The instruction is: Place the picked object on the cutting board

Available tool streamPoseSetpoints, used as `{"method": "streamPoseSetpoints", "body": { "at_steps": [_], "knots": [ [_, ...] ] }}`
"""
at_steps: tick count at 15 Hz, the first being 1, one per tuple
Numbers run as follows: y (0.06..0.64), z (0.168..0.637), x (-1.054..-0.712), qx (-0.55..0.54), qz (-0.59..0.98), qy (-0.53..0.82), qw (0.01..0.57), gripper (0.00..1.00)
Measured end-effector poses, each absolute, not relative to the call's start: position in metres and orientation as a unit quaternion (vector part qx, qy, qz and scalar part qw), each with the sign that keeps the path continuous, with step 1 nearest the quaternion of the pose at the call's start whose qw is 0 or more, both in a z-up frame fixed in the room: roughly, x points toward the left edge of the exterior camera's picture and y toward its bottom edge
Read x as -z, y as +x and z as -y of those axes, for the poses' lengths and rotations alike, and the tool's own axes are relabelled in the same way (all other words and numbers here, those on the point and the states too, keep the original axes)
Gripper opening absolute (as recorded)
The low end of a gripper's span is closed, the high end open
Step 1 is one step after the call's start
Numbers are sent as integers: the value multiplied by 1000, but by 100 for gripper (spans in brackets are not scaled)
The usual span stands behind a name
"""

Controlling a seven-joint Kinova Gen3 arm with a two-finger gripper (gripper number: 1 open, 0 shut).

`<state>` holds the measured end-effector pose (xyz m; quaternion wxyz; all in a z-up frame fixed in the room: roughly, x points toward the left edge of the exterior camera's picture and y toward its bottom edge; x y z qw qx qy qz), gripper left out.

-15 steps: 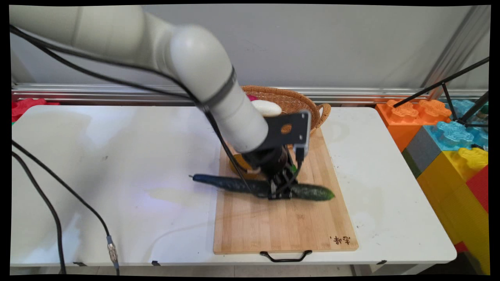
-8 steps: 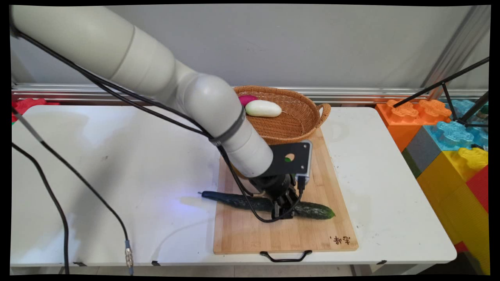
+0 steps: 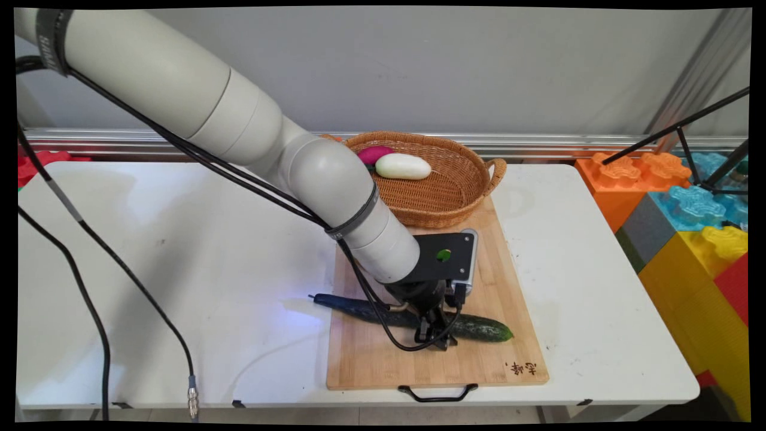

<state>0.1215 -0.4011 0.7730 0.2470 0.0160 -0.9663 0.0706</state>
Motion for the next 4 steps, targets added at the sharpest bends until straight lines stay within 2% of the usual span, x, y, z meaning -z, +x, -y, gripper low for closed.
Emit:
{"method": "streamPoseSetpoints", "body": {
  "at_steps": [4],
  "knots": [
    [123, 403, -774, -69, 966, 23, 250, 100]
  ]
}}
